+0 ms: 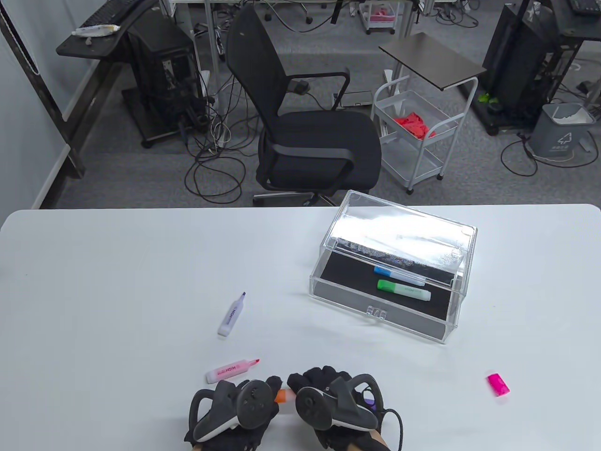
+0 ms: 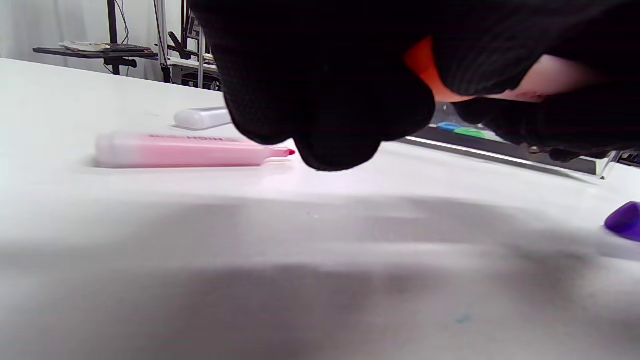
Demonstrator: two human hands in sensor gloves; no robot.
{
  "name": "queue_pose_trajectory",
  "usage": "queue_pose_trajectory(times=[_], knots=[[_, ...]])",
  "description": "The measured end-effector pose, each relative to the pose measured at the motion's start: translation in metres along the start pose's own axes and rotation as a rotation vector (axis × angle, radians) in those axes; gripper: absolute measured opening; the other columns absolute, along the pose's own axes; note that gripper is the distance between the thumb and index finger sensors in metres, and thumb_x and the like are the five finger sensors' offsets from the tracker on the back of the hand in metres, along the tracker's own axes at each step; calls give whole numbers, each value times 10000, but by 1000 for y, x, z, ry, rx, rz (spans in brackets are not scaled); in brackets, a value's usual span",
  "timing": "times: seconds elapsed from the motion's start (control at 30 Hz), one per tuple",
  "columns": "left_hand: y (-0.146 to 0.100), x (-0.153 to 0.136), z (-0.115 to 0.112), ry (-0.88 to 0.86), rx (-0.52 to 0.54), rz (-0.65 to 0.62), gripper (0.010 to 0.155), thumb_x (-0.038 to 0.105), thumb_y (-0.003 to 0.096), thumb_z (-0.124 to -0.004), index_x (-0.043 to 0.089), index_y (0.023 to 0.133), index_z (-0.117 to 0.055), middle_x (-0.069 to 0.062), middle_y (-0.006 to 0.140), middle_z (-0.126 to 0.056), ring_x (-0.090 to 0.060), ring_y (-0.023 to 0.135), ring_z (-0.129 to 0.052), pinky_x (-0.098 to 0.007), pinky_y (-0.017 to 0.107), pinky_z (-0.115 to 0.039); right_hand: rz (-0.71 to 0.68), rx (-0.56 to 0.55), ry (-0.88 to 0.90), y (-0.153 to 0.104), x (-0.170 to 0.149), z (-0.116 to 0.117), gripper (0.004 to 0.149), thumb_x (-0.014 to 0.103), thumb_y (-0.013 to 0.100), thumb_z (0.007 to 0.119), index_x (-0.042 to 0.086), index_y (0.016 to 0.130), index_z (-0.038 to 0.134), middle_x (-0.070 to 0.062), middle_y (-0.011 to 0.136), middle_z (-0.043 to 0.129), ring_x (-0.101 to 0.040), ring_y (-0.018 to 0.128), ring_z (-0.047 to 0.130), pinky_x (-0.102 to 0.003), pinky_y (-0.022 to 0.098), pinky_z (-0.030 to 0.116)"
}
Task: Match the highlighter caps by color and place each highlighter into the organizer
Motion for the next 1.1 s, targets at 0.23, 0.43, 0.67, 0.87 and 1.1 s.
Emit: queue_pose_trajectory(times=[0.23,0.43,0.67,0.87,1.1], knots=[[-4,7,0,48,49,-22,620,444,437,-711,239,1016,-632,28,799,-905,-138,659,-1052,-399,626,-902,-18,-3,-53,-3,8,-1,512,263,417,751,225,911,623,-43,792,759,-216,541,838,-513,408,743],[-6,6,7,1,100,-11,617,438,428,-724,236,1007,-653,28,769,-916,-116,627,-1059,-391,617,-920,0,-16,9,-2,9,0,499,263,420,736,205,902,617,-48,773,763,-212,520,851,-519,385,754],[-2,-2,0,-15,68,13,623,471,439,-717,253,1016,-631,59,796,-906,-106,667,-1056,-379,639,-906,31,21,9,0,8,4,493,283,426,737,235,902,617,-26,777,760,-210,553,842,-519,422,729],[-13,-16,12,50,194,122,777,662,408,-684,342,1078,-457,98,1027,-723,-194,980,-869,-457,765,-727,148,-17,26,0,-10,-7,508,316,430,737,275,916,597,-8,802,738,-215,603,816,-511,465,699],[-23,-56,11,76,144,273,834,736,389,-634,409,1100,-346,121,1180,-452,-237,1183,-488,-507,834,-523,283,-87,37,2,-58,-39,529,322,429,742,261,932,589,-39,825,718,-261,638,781,-539,491,653]])
Point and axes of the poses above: the tracker on the back of each hand, its own x axis roughly to the thumb side, its own y axis roughly from the wrist to the fingertips, z = x × y, the point moved 4 cm from there along y, roughly from the wrist to the fingertips
